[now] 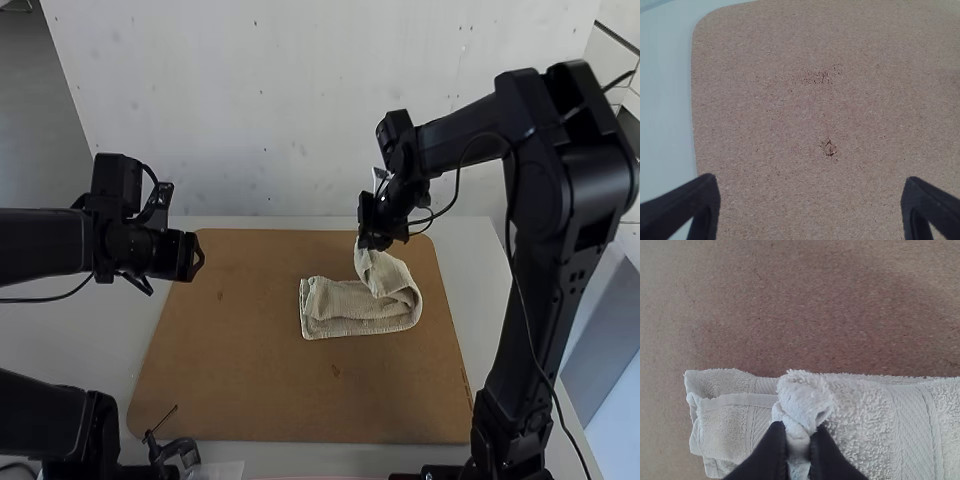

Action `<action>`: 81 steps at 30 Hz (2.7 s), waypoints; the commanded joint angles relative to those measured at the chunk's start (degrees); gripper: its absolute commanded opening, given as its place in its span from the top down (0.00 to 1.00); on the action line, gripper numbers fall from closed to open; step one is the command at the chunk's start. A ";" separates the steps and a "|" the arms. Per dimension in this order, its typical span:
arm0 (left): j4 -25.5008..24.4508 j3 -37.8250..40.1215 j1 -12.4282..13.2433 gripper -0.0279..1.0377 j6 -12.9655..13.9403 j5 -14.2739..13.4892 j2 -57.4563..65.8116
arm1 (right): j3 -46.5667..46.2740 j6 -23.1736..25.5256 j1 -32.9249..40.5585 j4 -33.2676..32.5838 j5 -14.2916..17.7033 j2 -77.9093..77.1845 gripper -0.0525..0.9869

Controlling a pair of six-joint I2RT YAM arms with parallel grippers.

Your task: Fold the towel.

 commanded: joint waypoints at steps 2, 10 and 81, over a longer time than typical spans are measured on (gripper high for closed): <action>1.04 -0.12 0.66 0.23 -0.38 0.90 1.08 | 3.66 3.00 3.33 0.91 0.11 2.60 0.93; 2.62 -0.03 1.10 0.23 -0.38 0.90 3.54 | 7.53 5.46 7.02 0.91 0.03 6.74 0.93; 2.62 10.16 -18.85 0.36 -14.36 1.96 8.99 | -13.12 -0.78 0.34 12.51 -1.47 -6.62 0.93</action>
